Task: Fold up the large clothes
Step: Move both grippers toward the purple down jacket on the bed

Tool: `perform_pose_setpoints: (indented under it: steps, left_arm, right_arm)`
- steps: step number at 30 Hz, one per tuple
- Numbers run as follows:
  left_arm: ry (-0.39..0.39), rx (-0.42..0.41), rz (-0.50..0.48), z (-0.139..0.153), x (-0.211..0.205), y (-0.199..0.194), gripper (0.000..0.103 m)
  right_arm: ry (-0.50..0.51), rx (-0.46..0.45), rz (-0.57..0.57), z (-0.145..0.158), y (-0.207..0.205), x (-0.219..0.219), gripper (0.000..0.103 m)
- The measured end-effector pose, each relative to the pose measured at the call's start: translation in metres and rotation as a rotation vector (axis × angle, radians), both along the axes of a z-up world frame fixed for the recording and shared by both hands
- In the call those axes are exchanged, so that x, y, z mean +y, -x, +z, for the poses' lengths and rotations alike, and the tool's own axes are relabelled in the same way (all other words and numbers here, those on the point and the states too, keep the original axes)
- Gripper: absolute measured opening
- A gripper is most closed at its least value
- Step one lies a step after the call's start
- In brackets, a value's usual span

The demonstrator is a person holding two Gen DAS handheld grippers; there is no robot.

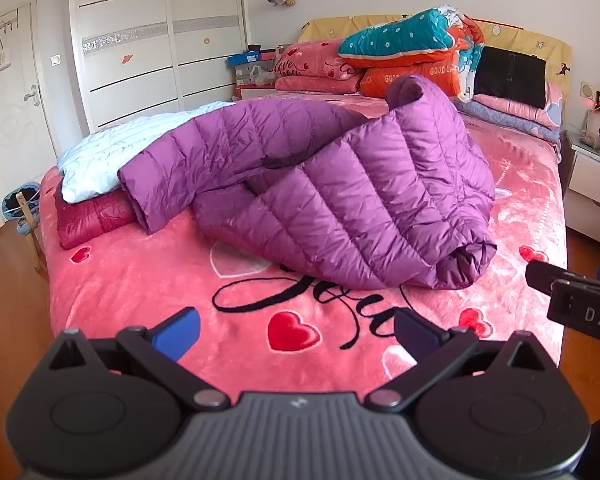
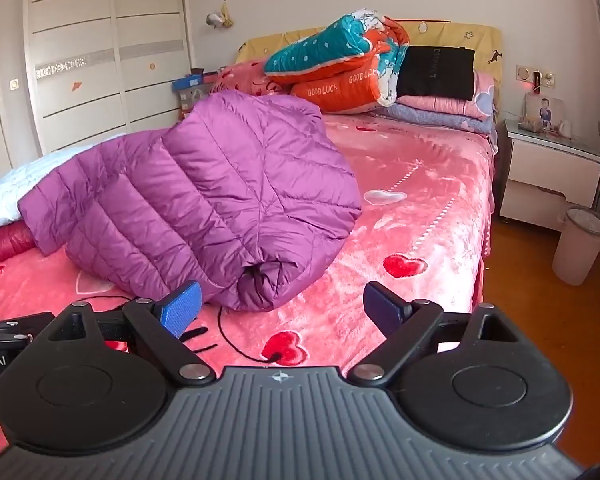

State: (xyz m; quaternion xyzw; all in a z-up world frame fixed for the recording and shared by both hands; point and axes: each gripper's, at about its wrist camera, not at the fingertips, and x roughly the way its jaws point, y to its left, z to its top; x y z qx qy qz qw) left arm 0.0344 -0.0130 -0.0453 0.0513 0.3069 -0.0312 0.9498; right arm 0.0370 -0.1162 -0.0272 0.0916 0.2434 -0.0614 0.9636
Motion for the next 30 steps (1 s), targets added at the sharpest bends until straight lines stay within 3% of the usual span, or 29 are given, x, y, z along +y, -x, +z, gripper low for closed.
perform_pose_setpoints:
  steps: [5, 15, 27, 30]
  left_arm:
    - [0.007, 0.000, -0.006, -0.009, -0.001, -0.006, 0.102]
    - [-0.058, -0.053, -0.036, -0.030, -0.013, -0.019, 0.102]
    - [-0.059, -0.013, -0.063, -0.056, -0.022, -0.036, 0.102]
    - [-0.060, -0.025, -0.052, -0.057, -0.022, -0.040, 0.097]
  right_arm:
    - [0.011, 0.009, 0.005, -0.005, -0.008, -0.005, 0.103]
    - [0.037, 0.013, -0.016, -0.025, -0.032, -0.017, 0.103]
    - [0.006, 0.050, -0.065, -0.055, -0.069, -0.047, 0.103]
    - [0.004, 0.063, -0.065, -0.063, -0.078, -0.050, 0.103]
